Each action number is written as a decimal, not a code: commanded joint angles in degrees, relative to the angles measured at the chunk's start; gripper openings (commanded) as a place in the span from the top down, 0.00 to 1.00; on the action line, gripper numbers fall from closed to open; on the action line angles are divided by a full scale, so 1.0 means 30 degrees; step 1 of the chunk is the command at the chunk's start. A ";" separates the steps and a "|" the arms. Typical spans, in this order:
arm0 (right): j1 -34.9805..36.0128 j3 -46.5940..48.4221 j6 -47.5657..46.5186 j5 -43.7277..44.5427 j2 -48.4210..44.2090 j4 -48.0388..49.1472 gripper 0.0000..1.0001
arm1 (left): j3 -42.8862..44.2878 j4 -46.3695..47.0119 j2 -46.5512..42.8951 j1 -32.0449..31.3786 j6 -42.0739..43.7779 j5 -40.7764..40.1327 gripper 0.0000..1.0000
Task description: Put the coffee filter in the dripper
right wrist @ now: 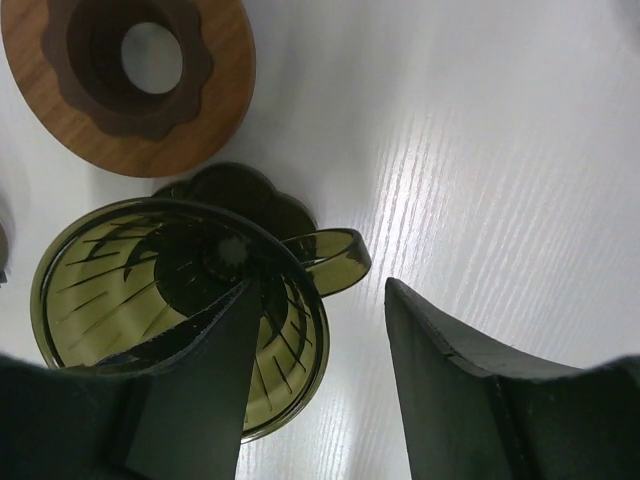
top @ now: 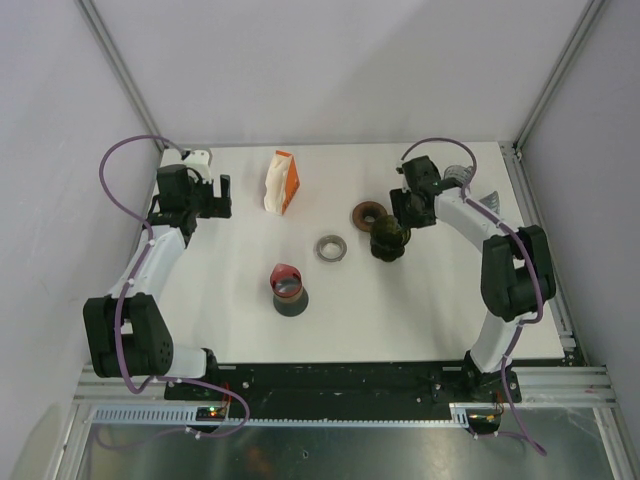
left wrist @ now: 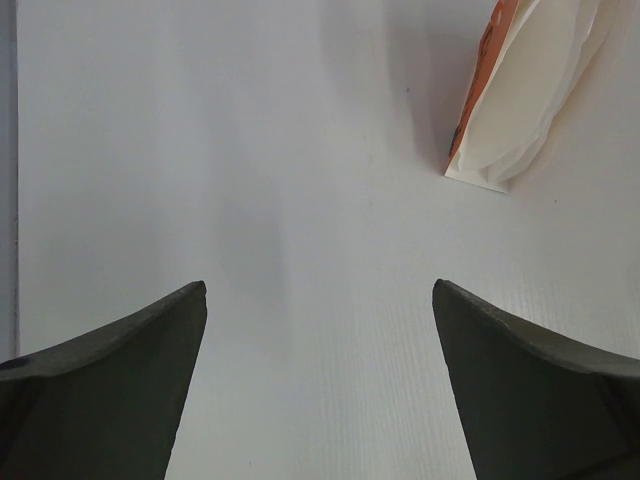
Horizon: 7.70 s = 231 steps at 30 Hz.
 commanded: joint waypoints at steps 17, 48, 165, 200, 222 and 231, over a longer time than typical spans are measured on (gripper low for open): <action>0.0326 -0.0846 -0.0439 -0.1104 -0.0062 -0.0437 0.83 | 0.0475 0.0232 -0.0416 -0.0013 0.0547 -0.0189 0.00; 0.9410 1.0166 -0.0989 -1.1050 -0.1808 -0.5545 1.00 | 0.0898 -0.2649 -0.2831 -0.0017 0.1769 0.0745 0.00; -0.1471 -0.2282 0.4726 -1.0376 -0.8053 0.8876 0.07 | 0.8223 0.3073 0.9434 -0.3381 0.3103 0.4613 0.66; -0.1460 -0.2286 0.4874 -1.1075 -0.8389 0.8252 0.08 | 1.2023 0.3135 1.3471 -0.4658 0.5168 0.2040 0.67; -0.1433 -0.2310 0.4999 -1.1942 -0.8187 0.8277 0.07 | 1.0521 0.3106 1.3018 -0.5273 0.5808 0.0392 0.90; -0.1315 -0.2308 0.5000 -1.2017 -0.8029 0.8302 0.07 | 0.9849 0.2914 1.0429 -0.5467 0.5307 -0.0743 1.00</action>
